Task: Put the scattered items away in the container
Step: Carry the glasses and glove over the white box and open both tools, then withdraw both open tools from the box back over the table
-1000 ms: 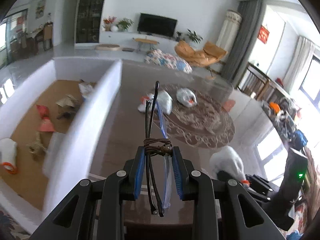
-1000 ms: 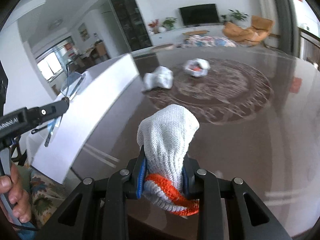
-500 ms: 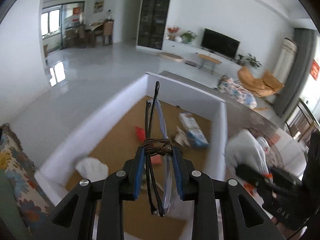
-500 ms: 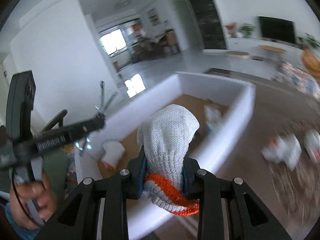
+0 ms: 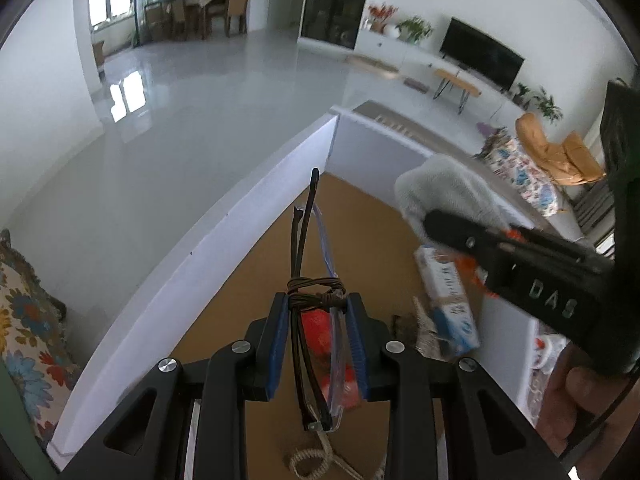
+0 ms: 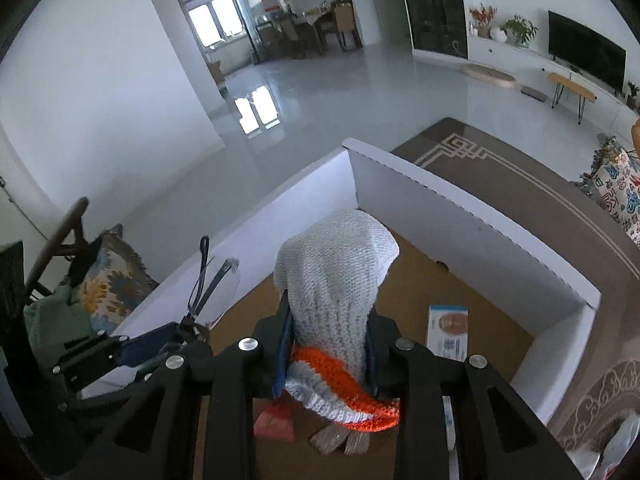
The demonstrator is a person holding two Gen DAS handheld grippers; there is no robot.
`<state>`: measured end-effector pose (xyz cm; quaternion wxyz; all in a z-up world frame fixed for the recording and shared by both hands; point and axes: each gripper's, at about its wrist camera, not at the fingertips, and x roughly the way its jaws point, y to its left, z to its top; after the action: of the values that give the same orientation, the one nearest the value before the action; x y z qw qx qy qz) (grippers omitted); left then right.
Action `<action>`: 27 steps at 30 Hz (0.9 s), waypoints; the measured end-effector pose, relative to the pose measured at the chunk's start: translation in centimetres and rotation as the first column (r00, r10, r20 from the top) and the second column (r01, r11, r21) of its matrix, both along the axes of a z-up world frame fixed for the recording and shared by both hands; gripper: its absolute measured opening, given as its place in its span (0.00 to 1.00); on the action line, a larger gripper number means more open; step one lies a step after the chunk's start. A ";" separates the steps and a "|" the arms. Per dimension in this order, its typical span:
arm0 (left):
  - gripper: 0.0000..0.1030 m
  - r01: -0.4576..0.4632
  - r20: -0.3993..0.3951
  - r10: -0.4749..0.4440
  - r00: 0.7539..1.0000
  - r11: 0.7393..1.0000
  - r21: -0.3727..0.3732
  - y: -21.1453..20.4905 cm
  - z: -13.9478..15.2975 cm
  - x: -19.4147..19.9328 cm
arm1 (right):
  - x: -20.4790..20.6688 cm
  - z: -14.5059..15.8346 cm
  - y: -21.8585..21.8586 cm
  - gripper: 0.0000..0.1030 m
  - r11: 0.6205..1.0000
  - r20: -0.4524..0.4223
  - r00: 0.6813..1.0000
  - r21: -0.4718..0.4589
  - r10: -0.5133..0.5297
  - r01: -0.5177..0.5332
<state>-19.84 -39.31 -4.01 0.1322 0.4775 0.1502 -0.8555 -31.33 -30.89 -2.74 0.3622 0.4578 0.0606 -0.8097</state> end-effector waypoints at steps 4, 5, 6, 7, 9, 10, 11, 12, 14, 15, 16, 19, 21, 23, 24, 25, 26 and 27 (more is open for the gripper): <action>0.86 0.010 0.093 -0.013 0.996 0.999 0.037 -0.5 -2.2 -1.8 | -2.4 -1.8 -0.4 0.46 1.000 0.075 0.997 0.009 -0.023 0.023; 1.00 0.004 0.097 -0.008 0.995 0.999 0.039 -0.5 -2.4 -1.9 | -2.5 -1.9 -0.3 0.52 0.999 0.066 0.997 0.018 -0.031 0.030; 1.00 -0.003 0.098 -0.001 0.995 0.999 0.039 -0.4 -2.7 -1.8 | -2.5 -2.0 -0.3 0.54 0.999 0.056 0.998 0.028 -0.040 0.038; 1.00 -0.010 0.100 0.007 0.995 0.999 0.032 -0.4 -2.7 -1.8 | -2.5 -2.0 -0.2 0.55 0.998 0.046 0.998 0.037 -0.048 0.046; 1.00 -0.023 0.097 0.020 0.995 0.999 0.026 -0.3 -2.6 -1.7 | -2.4 -2.0 -0.2 0.55 0.998 0.048 0.997 0.043 -0.052 0.050; 1.00 -0.034 0.091 0.032 0.995 0.999 0.027 -0.3 -2.5 -1.5 | -2.3 -1.9 -0.1 0.55 0.998 0.050 0.997 0.046 -0.054 0.051; 1.00 -0.046 0.086 0.044 0.995 0.999 0.028 -0.4 -2.3 -1.4 | -2.1 -2.0 -0.3 0.55 0.998 0.052 0.997 0.046 -0.055 0.052; 1.00 -0.053 0.083 0.050 0.995 0.998 0.028 -0.5 -2.3 -1.2 | -1.9 -2.0 -0.4 0.55 0.998 0.054 0.997 0.046 -0.056 0.053; 1.00 -0.063 0.078 0.061 0.995 0.998 0.027 -0.7 -2.2 -0.9 | -1.5 -2.0 -0.3 0.55 0.997 0.059 0.996 0.043 -0.060 0.057; 1.00 -0.063 0.078 0.061 0.995 0.998 0.026 -0.7 -2.1 -0.6 | -1.2 -2.0 -0.2 0.55 0.997 0.060 0.996 0.043 -0.062 0.059; 1.00 -0.062 0.078 0.060 0.995 0.998 0.025 -0.7 -2.0 -0.4 | -0.9 -2.0 0.0 0.55 0.997 0.061 0.996 0.042 -0.064 0.061; 1.00 -0.054 0.074 0.052 0.996 0.998 0.024 -0.4 -1.5 0.9 | 0.5 -1.6 0.7 0.55 0.998 0.062 0.996 0.028 -0.061 0.059; 1.00 -0.040 0.066 0.039 0.997 0.999 0.014 0.5 -0.8 2.2 | 1.6 -1.0 1.6 0.55 0.998 0.057 0.996 0.010 -0.063 0.063; 1.00 -0.020 0.050 0.020 0.999 1.000 0.005 1.7 0.1 4.0 | 3.2 -0.3 3.0 0.55 0.997 0.037 0.997 -0.022 -0.072 0.072; 1.00 -0.006 0.033 0.005 0.999 1.000 0.003 2.6 0.6 4.7 | 4.2 0.1 3.8 0.55 0.996 0.022 0.997 -0.043 -0.077 0.078; 1.00 0.010 0.016 -0.010 1.000 1.000 0.002 3.4 1.2 5.5 | 5.6 0.7 5.3 0.55 0.993 -0.013 0.995 -0.069 -0.096 0.095; 1.00 0.029 0.001 -0.029 1.000 1.000 -0.006 4.5 1.7 6.4 | 7.1 1.2 6.8 0.55 0.990 -0.048 0.992 -0.093 -0.115 0.110; 1.00 0.048 -0.014 -0.048 0.999 0.999 -0.014 5.6 2.2 7.3 | 8.5 1.6 8.4 0.55 0.987 -0.077 0.988 -0.108 -0.131 0.122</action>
<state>-12.54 -33.76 -1.79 0.1138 0.4740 0.1336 -0.8629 -22.79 -22.47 -1.16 0.3304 0.4071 0.0046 -0.8515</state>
